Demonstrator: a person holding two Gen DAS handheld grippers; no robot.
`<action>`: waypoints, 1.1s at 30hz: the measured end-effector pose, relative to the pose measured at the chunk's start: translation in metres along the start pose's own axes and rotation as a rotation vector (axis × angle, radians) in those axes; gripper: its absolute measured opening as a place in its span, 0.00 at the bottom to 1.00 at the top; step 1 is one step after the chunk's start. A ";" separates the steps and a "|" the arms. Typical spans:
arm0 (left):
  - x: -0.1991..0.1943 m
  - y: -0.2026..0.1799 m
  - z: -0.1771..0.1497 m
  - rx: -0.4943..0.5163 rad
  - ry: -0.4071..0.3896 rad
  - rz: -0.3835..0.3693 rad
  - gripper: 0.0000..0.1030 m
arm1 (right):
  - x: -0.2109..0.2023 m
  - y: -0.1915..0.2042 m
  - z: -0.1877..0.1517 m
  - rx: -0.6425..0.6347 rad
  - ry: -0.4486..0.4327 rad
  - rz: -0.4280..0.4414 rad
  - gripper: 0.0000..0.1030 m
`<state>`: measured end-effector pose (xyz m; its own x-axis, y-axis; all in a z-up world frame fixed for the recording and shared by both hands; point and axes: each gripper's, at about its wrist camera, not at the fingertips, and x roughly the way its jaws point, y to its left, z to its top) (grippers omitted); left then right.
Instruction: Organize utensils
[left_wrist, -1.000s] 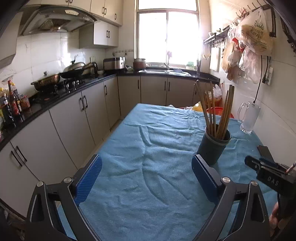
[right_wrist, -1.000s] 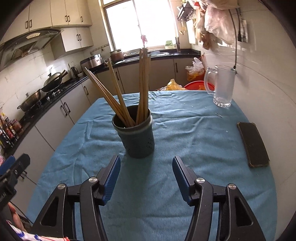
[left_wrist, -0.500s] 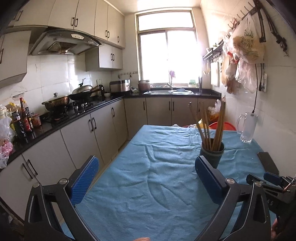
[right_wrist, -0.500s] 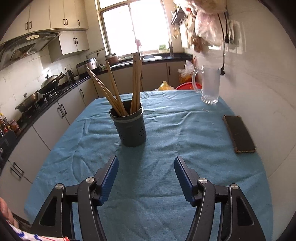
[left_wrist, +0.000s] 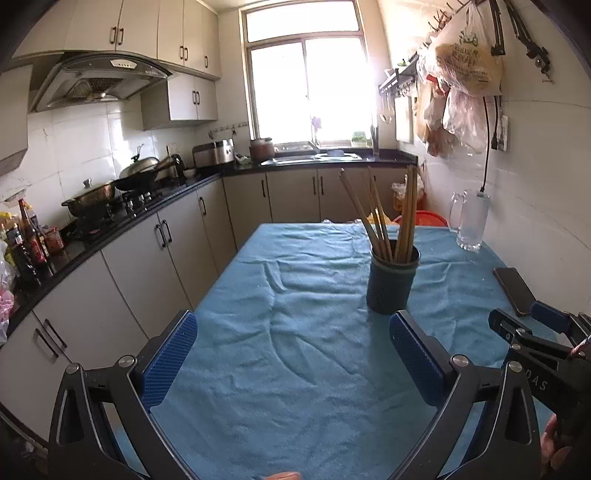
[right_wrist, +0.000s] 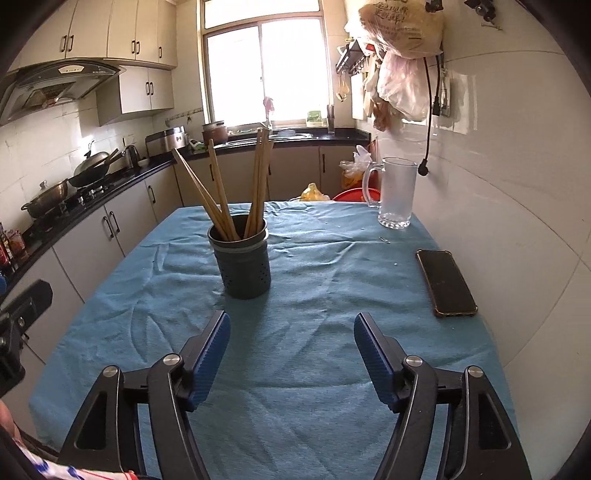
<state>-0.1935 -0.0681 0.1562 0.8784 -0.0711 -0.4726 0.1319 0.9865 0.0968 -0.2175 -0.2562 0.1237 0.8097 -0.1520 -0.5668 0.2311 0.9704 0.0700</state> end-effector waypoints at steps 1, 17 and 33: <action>0.001 0.000 -0.001 0.001 0.007 0.000 1.00 | 0.000 -0.001 -0.001 0.000 0.001 -0.005 0.72; 0.019 -0.004 -0.008 -0.023 0.116 -0.058 1.00 | 0.005 -0.007 -0.006 0.012 0.014 -0.037 0.73; 0.033 -0.007 -0.014 -0.024 0.160 -0.076 1.00 | 0.009 -0.005 -0.009 0.004 -0.001 -0.061 0.75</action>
<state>-0.1716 -0.0755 0.1278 0.7820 -0.1228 -0.6111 0.1823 0.9826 0.0358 -0.2165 -0.2607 0.1114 0.7949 -0.2106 -0.5690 0.2821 0.9586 0.0392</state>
